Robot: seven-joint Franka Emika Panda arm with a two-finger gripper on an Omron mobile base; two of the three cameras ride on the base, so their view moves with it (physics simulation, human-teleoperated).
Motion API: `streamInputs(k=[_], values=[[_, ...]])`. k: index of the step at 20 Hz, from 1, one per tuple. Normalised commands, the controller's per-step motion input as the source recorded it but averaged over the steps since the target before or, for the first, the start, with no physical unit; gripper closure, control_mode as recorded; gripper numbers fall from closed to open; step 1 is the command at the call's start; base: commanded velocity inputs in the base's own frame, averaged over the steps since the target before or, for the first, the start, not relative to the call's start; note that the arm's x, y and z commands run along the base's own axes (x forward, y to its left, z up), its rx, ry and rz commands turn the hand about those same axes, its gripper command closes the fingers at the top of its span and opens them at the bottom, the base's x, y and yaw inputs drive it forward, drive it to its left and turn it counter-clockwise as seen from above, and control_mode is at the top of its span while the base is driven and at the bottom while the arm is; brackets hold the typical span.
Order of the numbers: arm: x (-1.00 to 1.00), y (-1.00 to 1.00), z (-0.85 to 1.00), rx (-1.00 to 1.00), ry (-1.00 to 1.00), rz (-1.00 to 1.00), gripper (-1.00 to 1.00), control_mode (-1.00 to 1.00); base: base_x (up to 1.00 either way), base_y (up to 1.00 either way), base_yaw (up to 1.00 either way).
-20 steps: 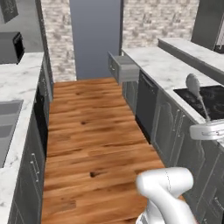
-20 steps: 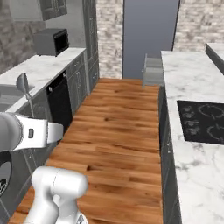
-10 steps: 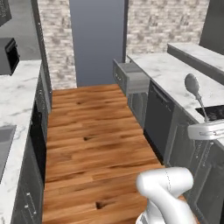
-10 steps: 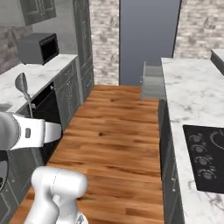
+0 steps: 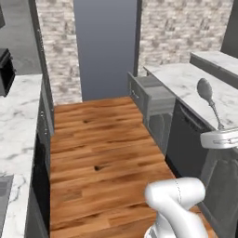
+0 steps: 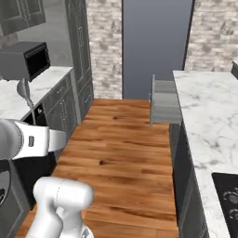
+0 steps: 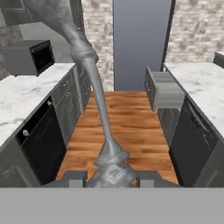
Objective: Pick up the metallic utensils from the counter and place them in the open drawer. Make sure not to pick up any wooden utensils.
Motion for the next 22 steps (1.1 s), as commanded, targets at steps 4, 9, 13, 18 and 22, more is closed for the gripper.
streamInputs(k=[4, 9, 13, 18, 22], values=[[0.0, 0.0, 0.0, 0.0, 0.0, 0.0, 1.0, 1.0, 1.0, 0.06, -0.05], [0.0, 0.0, 0.0, 0.0, 0.0, 0.0, 1.0, 1.0, 0.98, -0.08, -0.03], [0.0, 0.0, 0.0, 0.0, 0.0, 0.0, 1.0, 1.0, 0.93, -0.09, -0.02], [0.0, 0.0, 0.0, 0.0, 0.0, 0.0, 1.0, 1.0, 0.72, -0.09, 0.0], [0.0, 0.0, 0.0, 0.0, 0.0, 0.0, 1.0, 1.0, 0.16, -0.24, 0.0]])
